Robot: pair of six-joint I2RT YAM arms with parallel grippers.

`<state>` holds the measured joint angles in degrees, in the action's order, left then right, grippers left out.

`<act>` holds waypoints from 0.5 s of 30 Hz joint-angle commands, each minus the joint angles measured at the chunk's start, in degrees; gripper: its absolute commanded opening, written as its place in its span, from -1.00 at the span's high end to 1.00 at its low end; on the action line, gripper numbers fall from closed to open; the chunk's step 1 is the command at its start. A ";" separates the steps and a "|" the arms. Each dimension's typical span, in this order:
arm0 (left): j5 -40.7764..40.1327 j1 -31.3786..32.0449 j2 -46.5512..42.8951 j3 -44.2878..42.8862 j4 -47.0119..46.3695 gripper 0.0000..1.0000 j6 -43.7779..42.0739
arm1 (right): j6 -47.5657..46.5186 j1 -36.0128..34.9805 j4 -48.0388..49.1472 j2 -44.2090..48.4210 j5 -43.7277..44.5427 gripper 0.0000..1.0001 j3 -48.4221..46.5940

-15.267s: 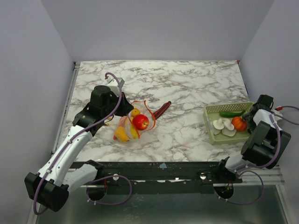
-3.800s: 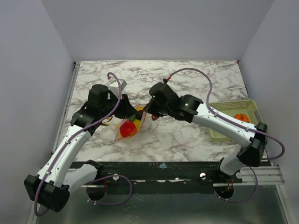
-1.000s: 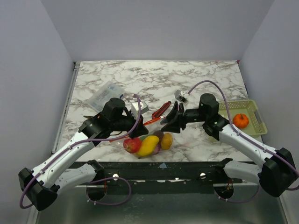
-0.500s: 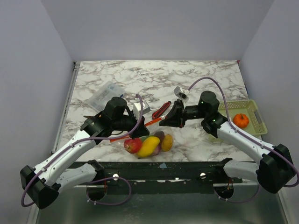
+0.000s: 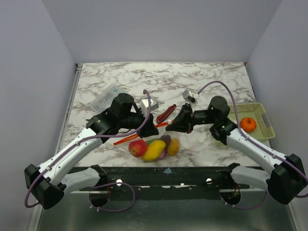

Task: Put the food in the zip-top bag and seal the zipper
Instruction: Zip the zipper food storage bag at the center of the board.

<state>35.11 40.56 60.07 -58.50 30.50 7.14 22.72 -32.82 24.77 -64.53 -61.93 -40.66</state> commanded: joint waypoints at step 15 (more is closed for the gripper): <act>2.22 -0.28 3.99 -5.40 0.17 1.00 -1.85 | -9.35 0.01 -31.54 -1.12 14.89 -0.26 -12.54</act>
<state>39.64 40.49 63.53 -61.10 27.92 8.34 20.78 -32.82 13.65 -66.15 -58.02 -44.86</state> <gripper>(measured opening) 0.012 0.507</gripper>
